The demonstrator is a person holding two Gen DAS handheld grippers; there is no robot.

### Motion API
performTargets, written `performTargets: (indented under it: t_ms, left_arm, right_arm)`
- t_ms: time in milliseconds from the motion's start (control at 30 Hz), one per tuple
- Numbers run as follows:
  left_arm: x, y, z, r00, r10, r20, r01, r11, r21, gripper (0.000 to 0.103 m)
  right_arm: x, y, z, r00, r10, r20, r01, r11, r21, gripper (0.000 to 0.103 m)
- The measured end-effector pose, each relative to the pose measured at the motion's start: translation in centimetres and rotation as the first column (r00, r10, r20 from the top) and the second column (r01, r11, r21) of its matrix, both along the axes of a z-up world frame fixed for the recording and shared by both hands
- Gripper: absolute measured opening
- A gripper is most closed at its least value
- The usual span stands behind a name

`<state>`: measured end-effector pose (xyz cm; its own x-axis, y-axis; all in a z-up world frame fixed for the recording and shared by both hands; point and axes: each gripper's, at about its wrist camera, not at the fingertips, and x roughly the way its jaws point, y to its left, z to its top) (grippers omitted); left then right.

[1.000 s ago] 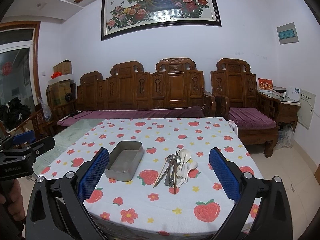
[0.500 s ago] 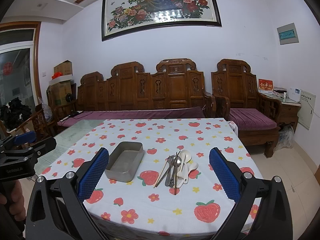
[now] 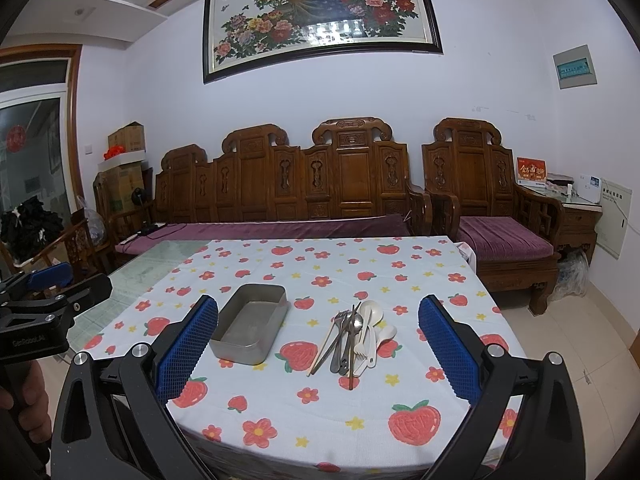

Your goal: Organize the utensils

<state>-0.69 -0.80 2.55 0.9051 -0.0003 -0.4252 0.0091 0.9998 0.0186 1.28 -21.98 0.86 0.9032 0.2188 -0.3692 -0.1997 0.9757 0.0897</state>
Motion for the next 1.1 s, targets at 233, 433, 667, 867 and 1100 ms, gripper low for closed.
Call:
performTargets:
  t_ms: [233, 433, 667, 867, 1100]
  left_arm:
    - [-0.1, -0.1, 0.3, 1.000, -0.002, 0.002, 0.002, 1.000, -0.001, 0.096]
    - [-0.1, -0.2, 0.3, 1.000, -0.002, 0.001, 0.002, 1.000, 0.001, 0.096]
    - [0.3, -0.6, 0.0, 1.000, -0.008, -0.019, 0.009, 1.000, 0.009, 0.096]
    - [2.2, -0.5, -2.2, 0.997, -0.030, -0.067, 0.031, 0.999, 0.017, 0.097]
    - [6.0, -1.2, -5.2, 0.988, -0.080, -0.129, 0.084, 0.996, 0.028, 0.096]
  right_arm:
    - [0.0, -0.1, -0.1, 1.000, 0.001, 0.001, -0.001, 1.000, 0.003, 0.101]
    - [0.0, -0.3, -0.2, 1.000, 0.001, 0.002, -0.001, 1.000, 0.003, 0.101]
    - [0.2, -0.4, -0.5, 1.000, 0.000, -0.003, 0.000, 1.000, 0.007, 0.101]
    - [1.3, -0.6, -1.5, 1.000, 0.004, -0.024, -0.004, 1.000, 0.001, 0.100]
    - [5.0, -1.3, -4.7, 0.998, 0.015, -0.055, -0.015, 1.000, -0.014, 0.088]
